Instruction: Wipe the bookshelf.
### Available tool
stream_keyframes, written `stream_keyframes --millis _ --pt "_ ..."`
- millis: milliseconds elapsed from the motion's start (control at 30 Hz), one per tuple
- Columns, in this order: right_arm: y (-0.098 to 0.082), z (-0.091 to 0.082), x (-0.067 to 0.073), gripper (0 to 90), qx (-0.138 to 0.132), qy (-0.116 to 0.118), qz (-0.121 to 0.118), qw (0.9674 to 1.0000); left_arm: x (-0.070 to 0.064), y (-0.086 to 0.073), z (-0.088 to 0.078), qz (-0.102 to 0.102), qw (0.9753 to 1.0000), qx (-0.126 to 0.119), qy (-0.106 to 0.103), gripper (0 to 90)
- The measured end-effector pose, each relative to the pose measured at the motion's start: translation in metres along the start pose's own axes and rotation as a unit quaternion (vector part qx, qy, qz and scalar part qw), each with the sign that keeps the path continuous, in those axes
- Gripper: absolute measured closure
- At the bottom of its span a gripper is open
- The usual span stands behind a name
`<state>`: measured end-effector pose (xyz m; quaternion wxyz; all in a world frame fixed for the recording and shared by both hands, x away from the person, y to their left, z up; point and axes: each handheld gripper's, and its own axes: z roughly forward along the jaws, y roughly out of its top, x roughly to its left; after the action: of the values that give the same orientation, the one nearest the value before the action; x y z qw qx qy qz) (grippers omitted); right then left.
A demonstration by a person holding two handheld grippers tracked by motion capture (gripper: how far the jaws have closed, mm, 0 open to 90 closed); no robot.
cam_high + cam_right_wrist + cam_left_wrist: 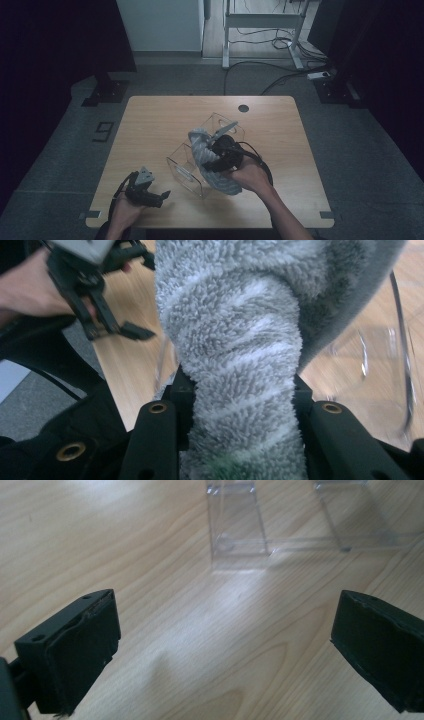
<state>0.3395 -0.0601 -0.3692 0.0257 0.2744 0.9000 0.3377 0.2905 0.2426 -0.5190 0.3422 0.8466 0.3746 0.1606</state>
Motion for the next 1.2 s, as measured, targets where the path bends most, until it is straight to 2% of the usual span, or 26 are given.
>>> stream_keyframes --millis 233,433,600,700,933,1033,1200 --pt "0.031 0.011 0.007 61.2 0.006 0.015 -0.012 0.9998 0.009 -0.007 0.005 -0.01 0.9997 0.021 0.007 0.0" --pt "0.052 0.027 0.014 61.1 0.011 0.023 -0.021 0.9995 0.009 -0.009 0.01 0.005 0.9995 0.032 0.002 0.0" --pt "0.066 0.048 0.02 60.5 0.024 0.028 -0.025 0.999 0.008 -0.011 0.016 0.013 0.9985 0.052 -0.001 0.0" --pt "0.071 0.06 0.023 60.3 0.029 0.03 -0.027 0.9988 0.008 -0.012 0.017 0.012 0.9981 0.06 -0.003 0.0" --pt "0.075 0.089 0.026 60.7 0.066 0.008 -0.039 0.997 0.01 -0.014 0.02 -0.003 0.9977 0.066 -0.012 0.0" --pt "0.074 0.091 0.024 60.8 0.063 0.013 -0.031 0.9975 0.01 -0.014 0.021 -0.006 0.9978 0.065 -0.01 0.0" --pt "0.072 0.084 0.025 60.0 0.06 0.011 -0.036 0.9975 0.011 -0.014 0.021 -0.009 0.9981 0.061 -0.008 0.0"
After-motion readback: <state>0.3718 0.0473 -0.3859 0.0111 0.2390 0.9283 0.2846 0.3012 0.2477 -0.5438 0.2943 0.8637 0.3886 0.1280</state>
